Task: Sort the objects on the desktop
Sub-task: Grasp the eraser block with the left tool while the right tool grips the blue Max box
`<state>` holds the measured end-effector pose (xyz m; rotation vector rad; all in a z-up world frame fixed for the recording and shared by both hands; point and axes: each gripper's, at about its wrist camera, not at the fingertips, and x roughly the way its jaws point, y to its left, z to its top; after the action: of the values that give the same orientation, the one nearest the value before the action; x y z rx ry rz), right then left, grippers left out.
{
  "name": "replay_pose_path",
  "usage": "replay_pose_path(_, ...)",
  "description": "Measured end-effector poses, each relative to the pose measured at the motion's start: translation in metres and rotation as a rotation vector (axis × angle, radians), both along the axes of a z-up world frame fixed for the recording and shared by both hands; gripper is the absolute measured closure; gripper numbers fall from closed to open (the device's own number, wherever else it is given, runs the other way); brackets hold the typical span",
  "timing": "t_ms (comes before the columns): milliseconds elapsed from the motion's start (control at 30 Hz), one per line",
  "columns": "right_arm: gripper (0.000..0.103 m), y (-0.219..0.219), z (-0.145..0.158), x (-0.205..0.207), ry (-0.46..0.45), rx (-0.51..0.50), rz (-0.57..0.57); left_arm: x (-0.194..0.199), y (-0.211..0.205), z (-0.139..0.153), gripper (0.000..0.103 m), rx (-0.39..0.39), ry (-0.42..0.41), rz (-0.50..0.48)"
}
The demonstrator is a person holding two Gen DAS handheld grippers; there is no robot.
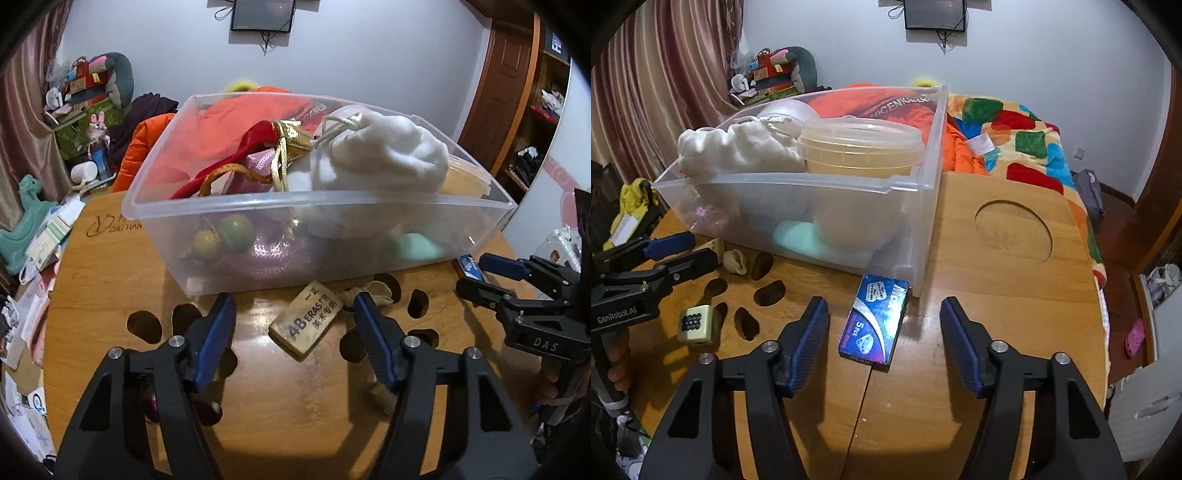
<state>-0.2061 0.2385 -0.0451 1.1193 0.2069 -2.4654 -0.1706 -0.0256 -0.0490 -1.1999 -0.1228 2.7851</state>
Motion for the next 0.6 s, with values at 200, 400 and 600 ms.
replay_pose_path(200, 0.060, 0.003, 0.001, -0.001, 0.012, 0.005, -0.009, 0.002, 0.008, 0.001, 0.057, -0.034, 0.001, -0.024)
replay_pose_path(400, 0.068, 0.010, 0.001, 0.001, 0.009, -0.007, -0.009, 0.007, 0.013, 0.001, 0.067, -0.059, 0.002, -0.042)
replay_pose_path(600, 0.077, 0.010, 0.001, 0.006, 0.006, -0.019, 0.005, 0.016, 0.014, 0.001, 0.078, -0.081, 0.010, -0.047)
